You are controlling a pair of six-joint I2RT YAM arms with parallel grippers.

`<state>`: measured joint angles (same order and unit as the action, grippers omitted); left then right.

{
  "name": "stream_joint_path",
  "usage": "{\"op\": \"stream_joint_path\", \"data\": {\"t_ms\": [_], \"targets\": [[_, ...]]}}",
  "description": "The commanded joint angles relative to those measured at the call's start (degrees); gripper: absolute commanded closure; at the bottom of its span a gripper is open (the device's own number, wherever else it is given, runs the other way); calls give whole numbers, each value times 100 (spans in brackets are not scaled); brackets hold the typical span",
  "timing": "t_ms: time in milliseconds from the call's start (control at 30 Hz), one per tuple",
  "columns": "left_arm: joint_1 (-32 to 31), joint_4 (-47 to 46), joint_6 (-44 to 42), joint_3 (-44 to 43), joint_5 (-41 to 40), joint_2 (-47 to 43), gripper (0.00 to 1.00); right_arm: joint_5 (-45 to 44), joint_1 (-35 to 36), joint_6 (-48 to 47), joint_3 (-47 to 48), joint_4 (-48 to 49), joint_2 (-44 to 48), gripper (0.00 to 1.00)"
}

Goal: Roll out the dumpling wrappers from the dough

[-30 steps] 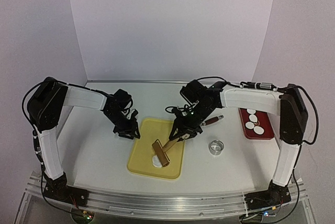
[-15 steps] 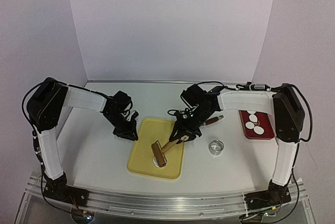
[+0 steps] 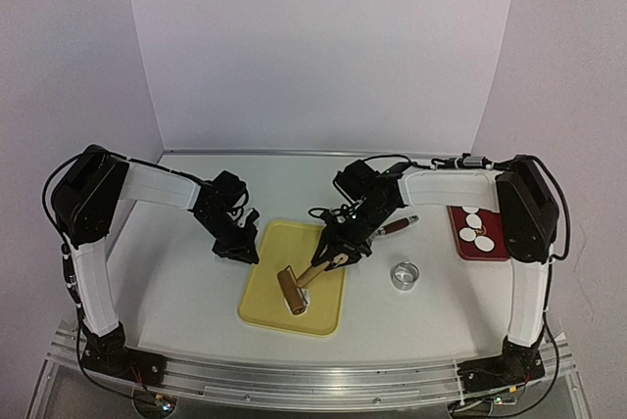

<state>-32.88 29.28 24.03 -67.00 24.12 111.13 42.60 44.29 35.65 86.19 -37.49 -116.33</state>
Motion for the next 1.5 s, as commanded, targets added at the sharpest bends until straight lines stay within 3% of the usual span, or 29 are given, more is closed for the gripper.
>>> {"op": "stream_joint_path", "data": {"t_ms": [0,167,433,967,1300,1467], "targets": [[7,95,-143,151,-230,291,100,-1648,6,-224,-265,-866,-574,100],[10,246,-70,129,-514,293,100,-2077,-26,-112,-387,-999,-367,100],[85,305,67,243,-811,220,100,-2299,-385,-57,-1426,-998,195,100],[125,244,109,85,-675,274,100,-2051,-65,-151,-952,-836,-721,100],[238,227,191,145,-756,189,100,-2408,-711,-294,-1768,-952,209,100],[239,228,207,76,-717,232,100,-2218,-659,-387,-1545,-963,-59,100]]}}
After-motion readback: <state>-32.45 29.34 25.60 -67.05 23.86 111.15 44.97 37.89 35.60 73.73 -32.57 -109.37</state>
